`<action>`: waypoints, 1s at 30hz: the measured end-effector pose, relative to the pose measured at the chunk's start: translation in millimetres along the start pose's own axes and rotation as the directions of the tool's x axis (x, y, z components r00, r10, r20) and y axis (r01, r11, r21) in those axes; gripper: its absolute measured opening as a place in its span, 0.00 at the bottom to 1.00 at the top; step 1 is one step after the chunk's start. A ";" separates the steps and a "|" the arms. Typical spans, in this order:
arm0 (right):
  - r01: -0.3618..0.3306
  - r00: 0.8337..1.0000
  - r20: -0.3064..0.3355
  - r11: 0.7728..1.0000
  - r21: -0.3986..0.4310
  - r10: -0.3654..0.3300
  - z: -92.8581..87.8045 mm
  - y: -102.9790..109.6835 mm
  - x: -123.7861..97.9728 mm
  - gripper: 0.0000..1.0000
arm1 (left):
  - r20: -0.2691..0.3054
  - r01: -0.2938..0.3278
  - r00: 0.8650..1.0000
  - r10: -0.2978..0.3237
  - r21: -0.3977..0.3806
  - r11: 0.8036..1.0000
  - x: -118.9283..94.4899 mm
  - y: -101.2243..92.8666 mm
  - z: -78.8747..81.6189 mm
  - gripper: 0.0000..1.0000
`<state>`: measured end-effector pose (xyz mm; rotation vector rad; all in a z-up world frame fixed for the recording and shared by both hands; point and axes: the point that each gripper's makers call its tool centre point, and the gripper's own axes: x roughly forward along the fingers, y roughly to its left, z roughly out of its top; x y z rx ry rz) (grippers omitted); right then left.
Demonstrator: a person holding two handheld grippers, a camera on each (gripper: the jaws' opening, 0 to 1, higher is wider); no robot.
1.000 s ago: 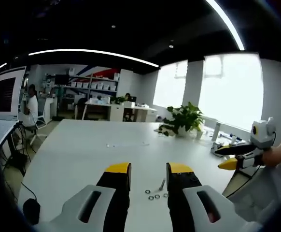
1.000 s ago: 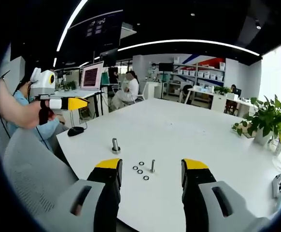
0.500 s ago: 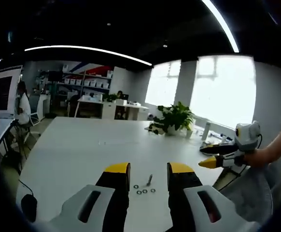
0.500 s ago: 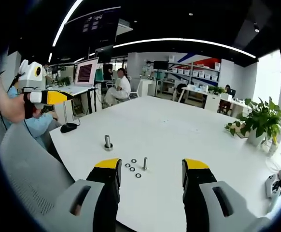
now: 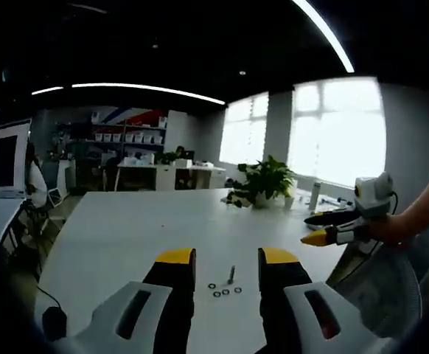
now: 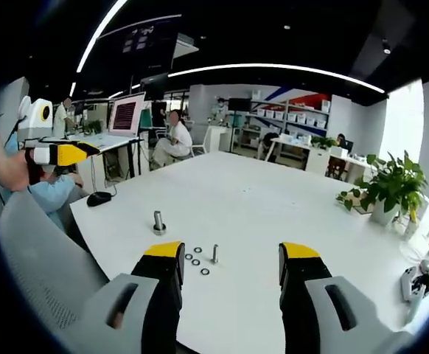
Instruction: Place the washer onto the threaded stud by aligning its center hole with the stud, sliding it down to the base, and recovering from edge contact or off-axis alignment until the washer reaches the visible bottom stop.
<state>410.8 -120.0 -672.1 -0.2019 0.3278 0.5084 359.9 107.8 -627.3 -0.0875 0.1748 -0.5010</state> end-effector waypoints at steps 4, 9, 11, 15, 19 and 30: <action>0.009 1.000 0.003 1.000 0.007 -0.009 0.7 -1.5 -0.4 0.54 | -0.010 -0.007 1.000 0.007 -0.005 1.000 -0.2 0.1 -0.4 0.34; 0.008 1.000 -0.004 1.000 0.005 -0.008 -1.7 -1.8 -0.4 0.54 | -0.022 -0.015 1.000 0.015 -0.020 1.000 -0.6 -0.8 -1.0 0.35; 0.004 1.000 -0.006 1.000 0.011 -0.004 -2.3 -1.4 -0.1 0.54 | -0.027 -0.017 0.999 0.016 -0.029 0.999 0.4 -0.1 -1.6 0.35; 0.006 1.000 -0.014 1.000 0.011 -0.006 -4.0 -1.7 0.4 0.54 | -0.026 -0.029 0.999 0.028 -0.058 0.998 0.9 7.4 -3.6 0.35; -0.003 1.000 -0.030 1.000 0.007 0.003 -7.1 0.1 2.0 0.54 | -0.026 -0.023 0.999 0.021 -0.048 0.999 1.2 0.3 -0.2 0.35; -0.011 0.999 -0.042 1.000 0.016 0.012 -10.4 0.7 2.5 0.54 | -0.034 -0.020 0.999 0.018 -0.055 0.998 0.4 8.8 -5.4 0.37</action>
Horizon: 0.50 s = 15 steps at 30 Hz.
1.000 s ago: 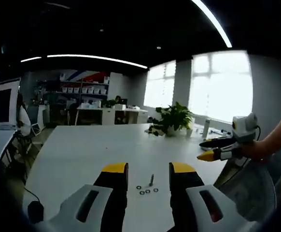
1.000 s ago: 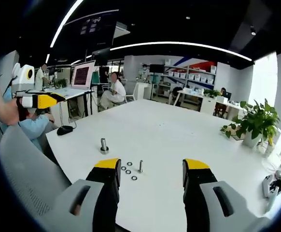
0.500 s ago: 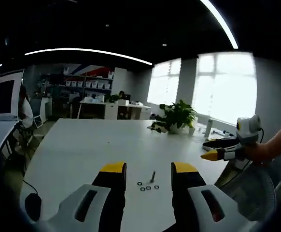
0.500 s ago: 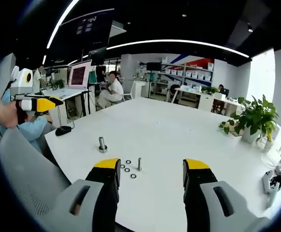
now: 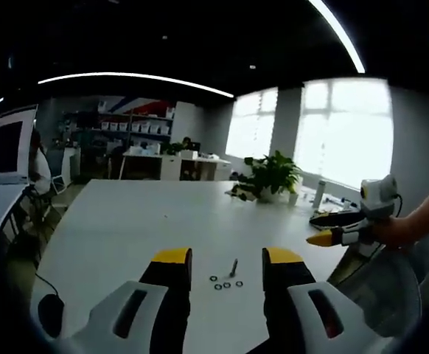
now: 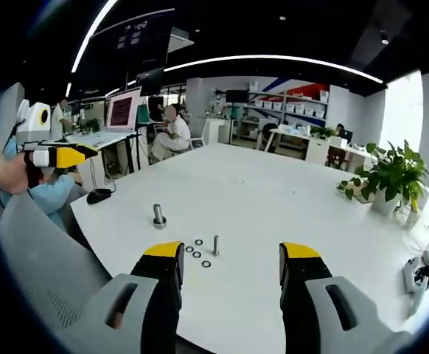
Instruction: Place the washer onto the threaded stud by aligning its center hole with the stud, sliding it down to the base, and recovering from edge contact or off-axis alignment until the washer reaches the visible bottom stop.
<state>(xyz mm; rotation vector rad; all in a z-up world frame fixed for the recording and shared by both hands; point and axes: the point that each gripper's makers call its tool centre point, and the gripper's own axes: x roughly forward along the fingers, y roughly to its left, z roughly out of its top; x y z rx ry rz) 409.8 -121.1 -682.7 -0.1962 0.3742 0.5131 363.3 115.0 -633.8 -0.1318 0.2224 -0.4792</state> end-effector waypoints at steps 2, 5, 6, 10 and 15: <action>0.002 1.000 0.002 1.000 0.003 -0.002 0.9 -0.4 -0.5 0.54 | -0.012 0.020 1.000 -0.020 0.011 1.000 1.9 -3.5 -3.7 0.37; 0.003 1.000 -0.001 1.000 0.011 -0.003 0.0 -1.0 -0.1 0.54 | -0.026 0.038 0.999 -0.037 0.027 0.999 3.7 -10.6 -6.0 0.37; 0.005 1.000 -0.008 1.000 0.018 -0.005 -1.5 -1.6 0.6 0.54 | -0.030 0.043 0.999 -0.042 0.030 0.999 3.9 -13.4 -5.9 0.37; 0.008 1.000 -0.023 1.000 0.030 -0.007 -3.7 -2.5 1.8 0.55 | -0.029 0.041 0.999 -0.040 0.023 0.999 3.8 -16.5 -2.6 0.37; -0.025 0.999 -0.042 1.000 -0.001 0.025 -3.5 6.7 7.1 0.55 | -0.032 0.037 0.999 -0.036 0.022 0.999 3.5 -17.1 -1.2 0.37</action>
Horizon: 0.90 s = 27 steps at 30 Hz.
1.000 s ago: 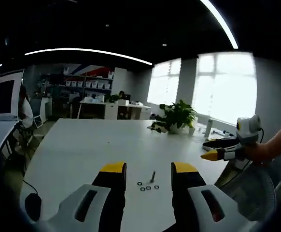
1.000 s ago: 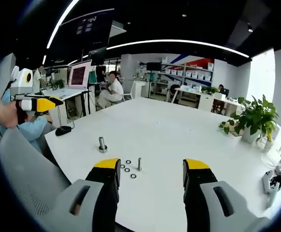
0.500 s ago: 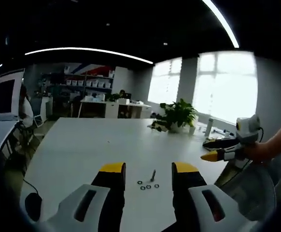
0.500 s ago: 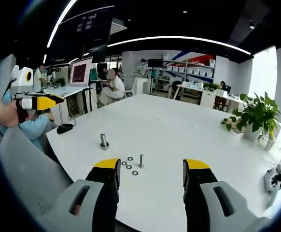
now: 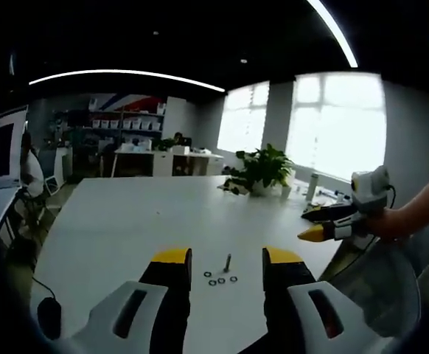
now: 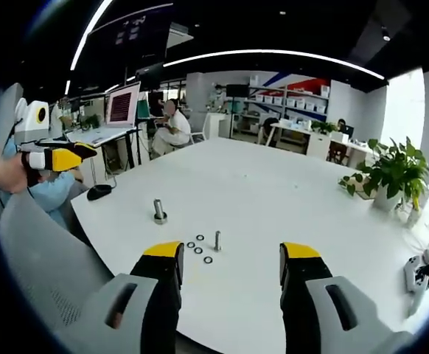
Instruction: Place the washer onto the threaded stud by aligning its center hole with the stud, sliding it down to the base, and recovering from edge contact or off-axis alignment until the washer reaches the visible bottom stop.
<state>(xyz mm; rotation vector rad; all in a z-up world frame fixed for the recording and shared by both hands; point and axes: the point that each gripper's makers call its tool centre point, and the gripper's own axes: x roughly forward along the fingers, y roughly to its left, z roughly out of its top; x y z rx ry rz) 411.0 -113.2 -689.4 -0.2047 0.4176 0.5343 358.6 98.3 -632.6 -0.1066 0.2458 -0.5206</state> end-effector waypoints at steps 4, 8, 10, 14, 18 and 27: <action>-0.025 1.000 -0.019 0.999 -0.032 0.025 0.1 7.9 3.9 0.55 | 0.006 0.001 1.000 -0.001 -0.013 1.000 0.6 8.5 -3.1 0.37; -0.045 0.998 -0.041 0.998 -0.041 0.044 -2.7 12.5 5.3 0.55 | 0.006 0.001 1.000 -0.001 -0.015 1.000 0.3 7.4 -2.7 0.36; -0.050 0.997 -0.053 0.998 -0.047 0.048 -4.2 13.2 6.3 0.55 | 0.010 0.000 1.000 0.000 -0.020 1.000 -0.1 7.0 -1.3 0.36; -0.056 0.997 -0.059 0.997 -0.055 0.052 -2.1 14.7 11.3 0.55 | 0.019 -0.011 1.000 0.012 -0.037 0.999 -2.5 8.7 1.2 0.34; -0.059 0.996 -0.064 0.997 -0.057 0.055 0.0 14.6 16.4 0.54 | 0.028 -0.016 0.999 0.017 -0.030 0.999 -3.5 9.5 2.9 0.34; -0.070 0.991 -0.120 0.996 -0.052 0.063 -9.3 12.2 31.7 0.52 | 0.035 -0.012 0.999 0.012 -0.002 1.000 -3.8 8.0 4.4 0.34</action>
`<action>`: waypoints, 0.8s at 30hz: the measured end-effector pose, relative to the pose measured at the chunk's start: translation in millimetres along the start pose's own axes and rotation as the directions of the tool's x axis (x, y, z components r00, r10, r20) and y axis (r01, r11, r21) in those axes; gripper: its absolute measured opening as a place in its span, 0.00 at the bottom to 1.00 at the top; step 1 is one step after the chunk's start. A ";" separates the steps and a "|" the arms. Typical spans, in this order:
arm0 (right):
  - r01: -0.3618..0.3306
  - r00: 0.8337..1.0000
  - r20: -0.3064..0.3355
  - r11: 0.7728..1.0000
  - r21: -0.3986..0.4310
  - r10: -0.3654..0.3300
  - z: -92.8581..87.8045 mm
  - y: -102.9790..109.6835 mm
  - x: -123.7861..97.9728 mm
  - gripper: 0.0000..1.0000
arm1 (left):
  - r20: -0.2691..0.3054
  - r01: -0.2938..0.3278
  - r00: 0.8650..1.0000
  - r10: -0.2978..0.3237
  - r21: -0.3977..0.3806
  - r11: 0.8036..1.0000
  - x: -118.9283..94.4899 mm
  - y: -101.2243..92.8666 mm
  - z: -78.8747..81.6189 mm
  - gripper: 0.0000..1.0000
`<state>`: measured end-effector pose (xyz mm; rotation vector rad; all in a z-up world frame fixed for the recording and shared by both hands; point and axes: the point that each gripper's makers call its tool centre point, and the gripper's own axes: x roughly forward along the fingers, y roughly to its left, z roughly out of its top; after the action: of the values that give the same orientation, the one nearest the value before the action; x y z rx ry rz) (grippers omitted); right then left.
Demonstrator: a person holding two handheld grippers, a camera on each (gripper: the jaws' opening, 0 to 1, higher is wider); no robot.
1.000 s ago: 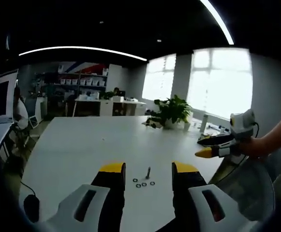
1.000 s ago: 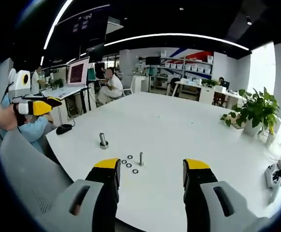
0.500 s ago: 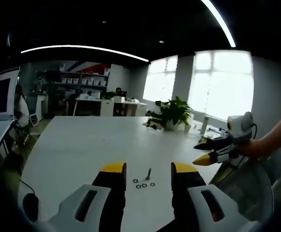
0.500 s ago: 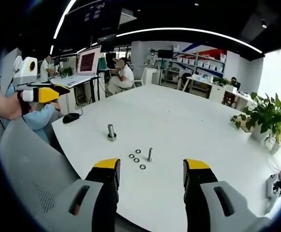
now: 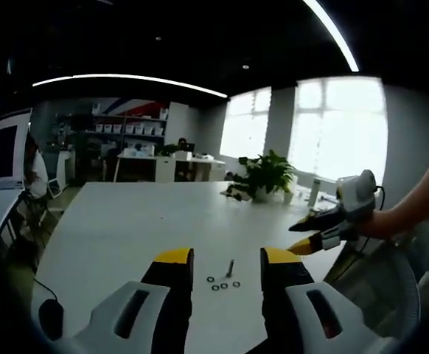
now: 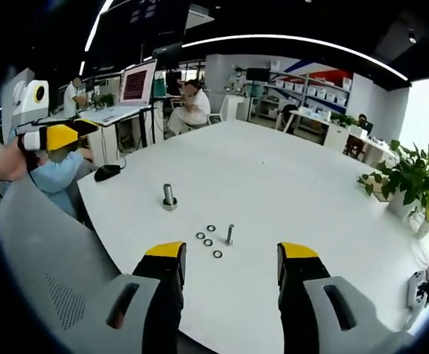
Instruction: Place the washer onto the threaded stud by aligning its center hole with the stud, sliding it down to the base, and recovering from edge contact or off-axis alignment until the washer reaches the visible bottom stop.
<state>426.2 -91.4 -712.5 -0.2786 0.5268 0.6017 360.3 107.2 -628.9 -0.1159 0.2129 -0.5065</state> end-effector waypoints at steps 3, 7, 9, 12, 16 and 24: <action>0.001 1.000 -0.001 1.000 0.012 -0.001 1.3 -0.8 5.9 0.52 | -0.001 -0.004 1.000 0.004 -0.002 1.000 0.0 1.1 -0.3 0.34; -0.013 1.000 -0.016 1.000 0.002 0.013 0.7 1.9 13.0 0.52 | -0.002 -0.006 1.000 0.006 -0.004 1.000 0.3 2.8 -0.7 0.34; -0.021 0.999 -0.024 1.000 -0.012 0.021 0.0 3.4 15.9 0.51 | -0.001 -0.009 1.000 0.009 -0.004 1.000 0.3 3.6 -0.5 0.34; -0.027 0.999 -0.034 1.000 -0.002 0.027 -2.8 2.5 21.3 0.49 | -0.003 -0.012 1.000 0.012 -0.006 1.000 0.4 5.0 -1.1 0.34; -0.031 0.998 -0.055 0.999 -0.009 0.030 -8.0 1.9 27.0 0.49 | -0.005 -0.014 1.000 0.014 -0.012 1.000 0.8 6.2 -2.0 0.34; -0.046 0.995 -0.093 0.999 -0.009 0.045 -19.4 2.7 35.5 0.48 | -0.015 -0.017 1.000 0.017 -0.010 1.000 1.3 6.5 -3.8 0.34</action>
<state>441.9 -80.5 -748.2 -0.3070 0.6207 0.6388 363.7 112.0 -633.8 -0.1206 0.2309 -0.4891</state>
